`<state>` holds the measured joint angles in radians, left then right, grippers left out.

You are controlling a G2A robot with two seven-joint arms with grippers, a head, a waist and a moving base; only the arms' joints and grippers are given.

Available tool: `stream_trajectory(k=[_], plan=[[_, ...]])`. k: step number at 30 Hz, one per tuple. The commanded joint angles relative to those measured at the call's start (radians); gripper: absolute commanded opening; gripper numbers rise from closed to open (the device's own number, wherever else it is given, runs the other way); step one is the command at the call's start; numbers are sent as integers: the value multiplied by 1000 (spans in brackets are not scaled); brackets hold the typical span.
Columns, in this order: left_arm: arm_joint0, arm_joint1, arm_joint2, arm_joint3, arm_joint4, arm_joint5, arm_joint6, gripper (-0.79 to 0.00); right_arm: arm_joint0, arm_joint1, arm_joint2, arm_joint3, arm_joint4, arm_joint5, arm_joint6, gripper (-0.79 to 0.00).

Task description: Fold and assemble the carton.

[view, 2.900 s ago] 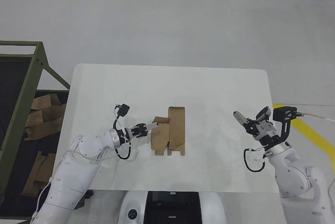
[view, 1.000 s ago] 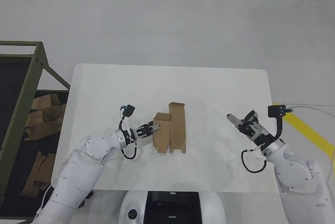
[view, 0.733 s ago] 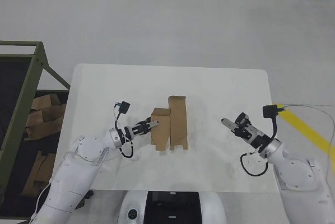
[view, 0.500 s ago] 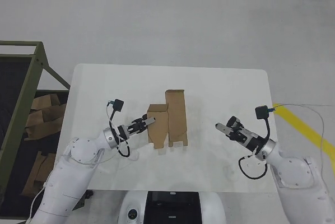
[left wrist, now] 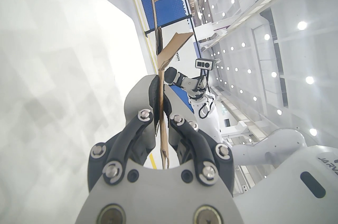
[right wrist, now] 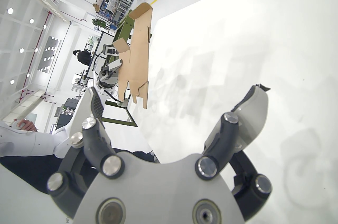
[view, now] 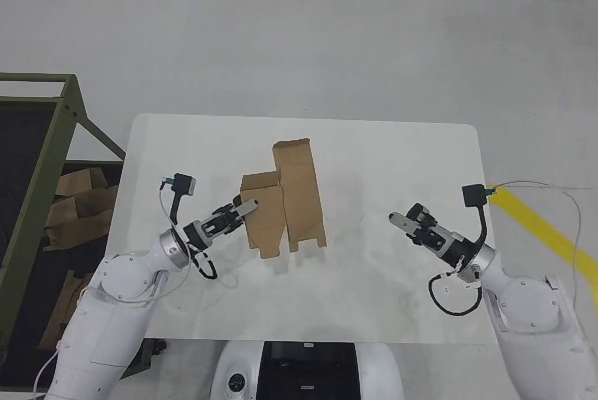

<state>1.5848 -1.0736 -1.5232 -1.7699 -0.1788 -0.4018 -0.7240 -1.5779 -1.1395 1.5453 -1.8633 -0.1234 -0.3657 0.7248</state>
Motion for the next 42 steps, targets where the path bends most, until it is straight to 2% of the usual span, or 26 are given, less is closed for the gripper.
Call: stream_trajectory(k=[1,3,8,14,26,42], plan=[[8,1,-8,-9,-11,-8,5,-785,-2,-2,-18,6,37,1,-2,0],[15,2,-16,-20,-20,-21,6,-785,11,-2,-38,25,55,9,13,0],[36,4,-34,-47,-41,-50,5,-785,74,-9,-124,100,258,11,111,0],[69,4,-50,-87,-7,-79,51,-785,179,-20,-214,216,402,-13,181,0],[97,8,-69,-91,-91,-98,20,-785,300,-44,-351,297,360,2,97,0],[84,6,-41,-80,-52,-90,40,-785,315,-50,-408,246,319,16,72,0]])
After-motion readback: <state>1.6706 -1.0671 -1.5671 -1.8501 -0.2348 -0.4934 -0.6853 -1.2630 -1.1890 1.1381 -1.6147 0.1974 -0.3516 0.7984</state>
